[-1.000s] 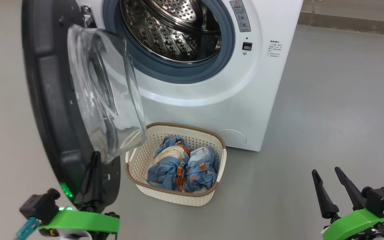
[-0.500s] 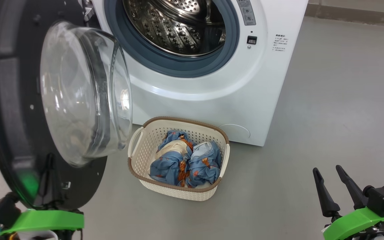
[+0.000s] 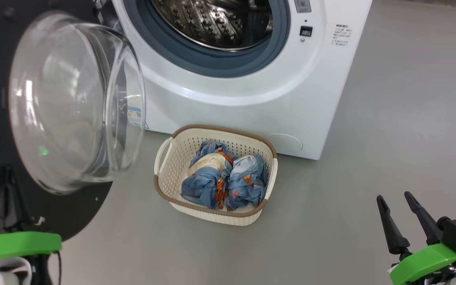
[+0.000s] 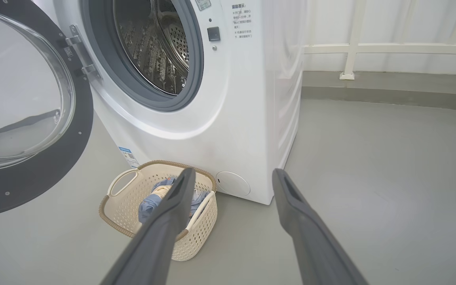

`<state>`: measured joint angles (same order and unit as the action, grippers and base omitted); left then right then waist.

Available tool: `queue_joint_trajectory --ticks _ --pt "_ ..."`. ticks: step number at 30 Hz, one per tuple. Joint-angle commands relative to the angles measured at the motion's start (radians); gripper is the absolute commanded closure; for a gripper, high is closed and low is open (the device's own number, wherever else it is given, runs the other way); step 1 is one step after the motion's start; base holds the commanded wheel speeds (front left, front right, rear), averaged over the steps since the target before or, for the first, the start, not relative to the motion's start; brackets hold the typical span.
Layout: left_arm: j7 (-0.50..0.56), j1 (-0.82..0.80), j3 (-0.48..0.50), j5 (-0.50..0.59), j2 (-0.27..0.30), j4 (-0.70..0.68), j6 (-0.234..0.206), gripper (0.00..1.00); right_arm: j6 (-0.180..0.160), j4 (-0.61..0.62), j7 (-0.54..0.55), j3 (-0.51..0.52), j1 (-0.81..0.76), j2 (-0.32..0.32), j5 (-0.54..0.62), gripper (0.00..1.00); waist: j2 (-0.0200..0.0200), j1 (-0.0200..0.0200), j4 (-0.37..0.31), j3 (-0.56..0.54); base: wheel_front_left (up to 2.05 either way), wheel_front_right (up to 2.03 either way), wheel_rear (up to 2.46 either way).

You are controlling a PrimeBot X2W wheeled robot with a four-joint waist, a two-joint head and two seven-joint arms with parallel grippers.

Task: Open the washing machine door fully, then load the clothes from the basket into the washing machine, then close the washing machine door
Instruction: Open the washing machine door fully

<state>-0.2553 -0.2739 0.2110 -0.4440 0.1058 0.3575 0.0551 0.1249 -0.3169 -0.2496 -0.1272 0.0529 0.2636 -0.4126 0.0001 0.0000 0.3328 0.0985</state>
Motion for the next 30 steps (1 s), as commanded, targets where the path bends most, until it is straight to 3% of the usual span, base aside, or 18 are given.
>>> queue_joint_trajectory --ticks 1,13,30 --pt "-0.006 -0.051 0.069 0.015 0.053 -0.013 -0.013 1.0 0.006 0.026 -0.012 -0.02 0.031 0.028 0.015 0.0 -0.0001 0.0 0.004 0.023 0.0 0.0 0.0" --pt "-0.006 -0.104 0.206 0.045 0.076 0.019 -0.005 1.0 0.006 0.034 -0.012 -0.04 0.081 0.059 0.022 0.0 -0.0001 0.0 0.003 0.101 0.0 0.0 0.0" --pt "-0.006 -0.252 0.426 0.118 0.166 0.181 0.046 1.0 0.006 0.055 -0.012 -0.05 0.174 0.097 0.031 0.0 -0.0001 0.0 0.0 0.244 0.0 0.0 0.0"
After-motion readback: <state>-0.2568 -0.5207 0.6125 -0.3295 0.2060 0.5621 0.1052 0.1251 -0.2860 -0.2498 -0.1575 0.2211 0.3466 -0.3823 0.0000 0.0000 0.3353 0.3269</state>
